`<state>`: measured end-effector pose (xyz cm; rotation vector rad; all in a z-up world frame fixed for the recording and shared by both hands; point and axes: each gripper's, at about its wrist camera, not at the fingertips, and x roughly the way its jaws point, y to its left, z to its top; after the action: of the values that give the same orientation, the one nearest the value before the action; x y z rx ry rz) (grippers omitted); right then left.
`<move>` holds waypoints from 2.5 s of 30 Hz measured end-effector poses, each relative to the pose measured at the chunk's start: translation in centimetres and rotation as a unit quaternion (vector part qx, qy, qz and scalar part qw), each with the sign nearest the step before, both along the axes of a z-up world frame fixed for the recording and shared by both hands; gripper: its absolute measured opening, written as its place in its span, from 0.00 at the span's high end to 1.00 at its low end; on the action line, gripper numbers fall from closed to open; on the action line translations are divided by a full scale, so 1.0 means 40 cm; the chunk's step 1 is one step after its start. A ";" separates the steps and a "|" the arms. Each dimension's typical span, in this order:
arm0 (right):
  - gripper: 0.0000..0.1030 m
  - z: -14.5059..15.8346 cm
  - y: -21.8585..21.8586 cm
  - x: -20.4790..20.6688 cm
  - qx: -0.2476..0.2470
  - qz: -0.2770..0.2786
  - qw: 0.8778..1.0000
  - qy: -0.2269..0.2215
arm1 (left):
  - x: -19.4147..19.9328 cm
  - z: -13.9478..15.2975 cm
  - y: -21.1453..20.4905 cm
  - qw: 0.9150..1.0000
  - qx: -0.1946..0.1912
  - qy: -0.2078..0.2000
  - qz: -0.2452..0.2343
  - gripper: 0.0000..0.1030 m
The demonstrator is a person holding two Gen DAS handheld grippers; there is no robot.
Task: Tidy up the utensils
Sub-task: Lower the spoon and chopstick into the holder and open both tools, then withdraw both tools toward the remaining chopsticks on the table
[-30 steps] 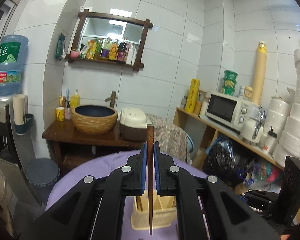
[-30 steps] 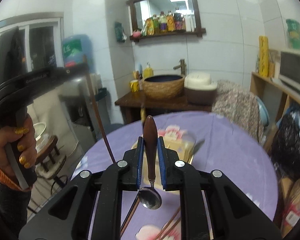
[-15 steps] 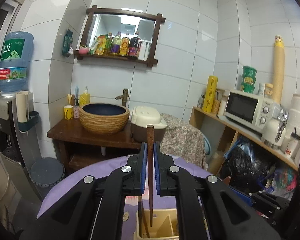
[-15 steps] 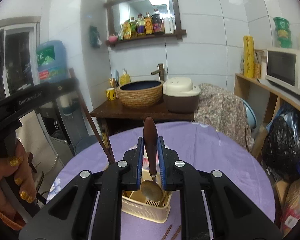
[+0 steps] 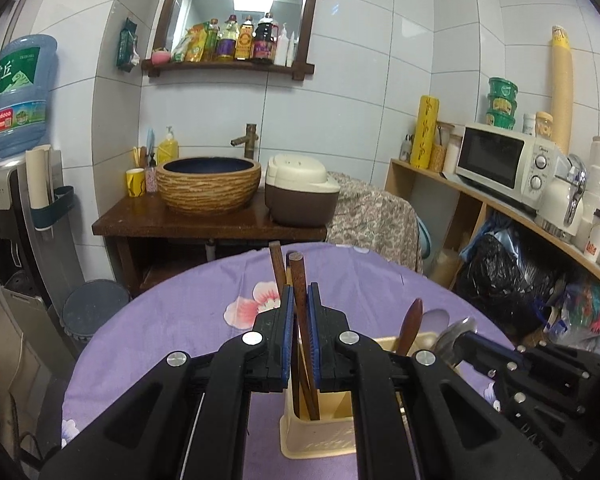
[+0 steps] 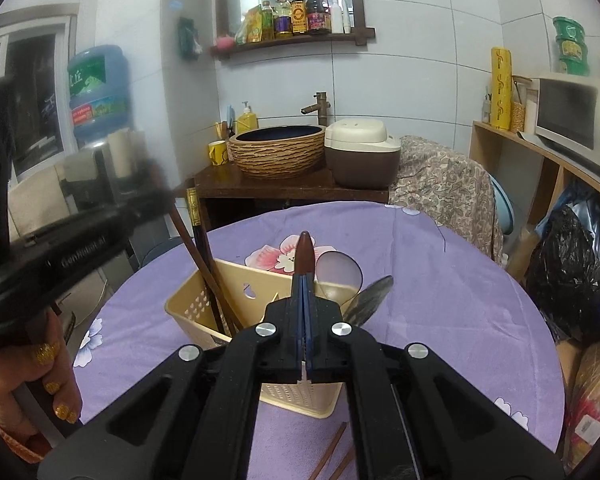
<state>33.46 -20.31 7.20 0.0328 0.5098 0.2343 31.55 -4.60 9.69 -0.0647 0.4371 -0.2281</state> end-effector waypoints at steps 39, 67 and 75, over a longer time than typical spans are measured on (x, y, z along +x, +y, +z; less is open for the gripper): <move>0.11 -0.399 -0.043 -0.343 -0.090 -0.088 0.974 0.189 | -0.356 -0.394 0.061 0.981 0.101 0.165 0.011 0.13; 0.07 -0.385 -0.144 -0.395 -0.088 -0.154 0.968 0.176 | -0.397 -0.429 -0.017 0.974 0.135 0.184 -0.009 0.17; 0.06 -0.387 -0.132 -0.399 -0.086 -0.151 0.969 0.178 | -0.401 -0.443 -0.013 0.971 0.124 0.202 -0.014 0.20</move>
<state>17.49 -25.58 -8.29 -0.0174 0.8718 -0.1184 15.52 -5.13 -8.05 0.1439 0.8699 -0.1852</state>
